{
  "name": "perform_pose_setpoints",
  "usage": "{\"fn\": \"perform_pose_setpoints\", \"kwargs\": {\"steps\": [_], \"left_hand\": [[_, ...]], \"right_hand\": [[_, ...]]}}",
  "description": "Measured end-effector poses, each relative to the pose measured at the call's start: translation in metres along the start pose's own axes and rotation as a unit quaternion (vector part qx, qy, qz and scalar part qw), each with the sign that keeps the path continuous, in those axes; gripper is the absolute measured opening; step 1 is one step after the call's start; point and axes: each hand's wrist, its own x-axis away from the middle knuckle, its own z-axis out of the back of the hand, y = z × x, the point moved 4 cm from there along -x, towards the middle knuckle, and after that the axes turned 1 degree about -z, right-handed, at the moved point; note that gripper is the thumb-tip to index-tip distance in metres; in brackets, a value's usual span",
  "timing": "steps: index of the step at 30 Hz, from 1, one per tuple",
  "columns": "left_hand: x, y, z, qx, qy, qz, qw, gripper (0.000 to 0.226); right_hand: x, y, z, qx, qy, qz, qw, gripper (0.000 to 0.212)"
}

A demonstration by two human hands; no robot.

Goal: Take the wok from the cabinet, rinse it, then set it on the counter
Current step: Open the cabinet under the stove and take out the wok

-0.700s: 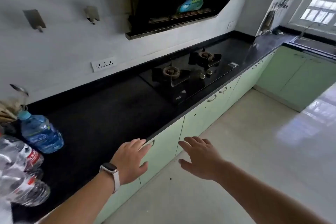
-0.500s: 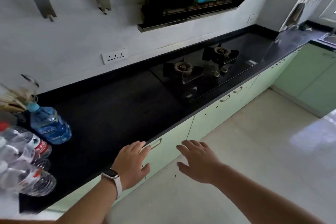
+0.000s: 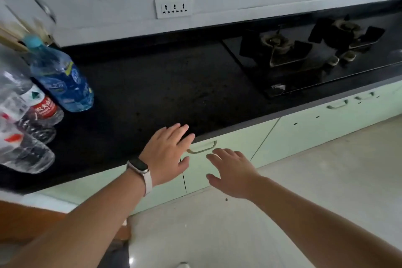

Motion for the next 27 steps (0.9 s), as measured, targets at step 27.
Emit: {"fn": "perform_pose_setpoints", "kwargs": {"steps": [27], "left_hand": [[-0.026,-0.020,-0.080,-0.085,0.156,0.092,0.980,0.061]], "right_hand": [[-0.073,0.007,-0.090,0.017,0.278,0.114,0.954,0.032]]}}
